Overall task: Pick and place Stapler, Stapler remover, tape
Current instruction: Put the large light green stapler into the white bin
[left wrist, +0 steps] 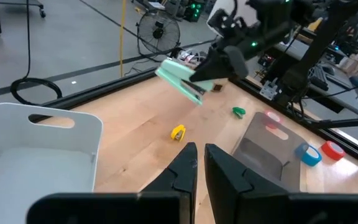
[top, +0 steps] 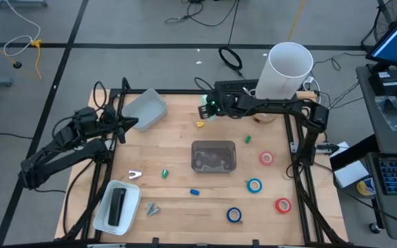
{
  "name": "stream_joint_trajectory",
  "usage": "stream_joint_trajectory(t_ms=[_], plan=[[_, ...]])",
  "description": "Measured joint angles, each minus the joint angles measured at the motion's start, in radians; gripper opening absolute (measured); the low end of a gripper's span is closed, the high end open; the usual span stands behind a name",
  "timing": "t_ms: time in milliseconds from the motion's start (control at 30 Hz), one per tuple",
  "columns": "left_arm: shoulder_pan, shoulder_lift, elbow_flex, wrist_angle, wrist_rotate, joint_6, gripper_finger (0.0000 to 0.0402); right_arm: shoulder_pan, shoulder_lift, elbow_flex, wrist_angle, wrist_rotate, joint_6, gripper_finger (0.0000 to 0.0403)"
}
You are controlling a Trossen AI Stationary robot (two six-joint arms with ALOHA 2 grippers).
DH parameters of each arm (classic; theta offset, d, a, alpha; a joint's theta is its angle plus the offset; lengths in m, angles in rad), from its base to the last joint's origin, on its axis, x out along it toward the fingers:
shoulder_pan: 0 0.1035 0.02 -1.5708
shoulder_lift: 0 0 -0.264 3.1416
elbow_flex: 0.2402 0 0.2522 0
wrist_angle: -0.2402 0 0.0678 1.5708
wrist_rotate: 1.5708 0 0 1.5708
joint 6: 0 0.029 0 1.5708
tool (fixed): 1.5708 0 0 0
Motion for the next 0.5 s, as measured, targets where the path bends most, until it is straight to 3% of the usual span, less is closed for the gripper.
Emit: stream_joint_trajectory(t_ms=[267,500], plan=[[-0.001,0.014,0.001,0.116,0.027,0.048,0.0038,0.055,-0.064,0.001,0.069,-0.002,-0.202,0.0117],[-0.028,0.094,0.001,0.262,0.051,0.017,0.011,0.119,-0.072,0.001,0.109,-0.009,-0.349,0.0117]])
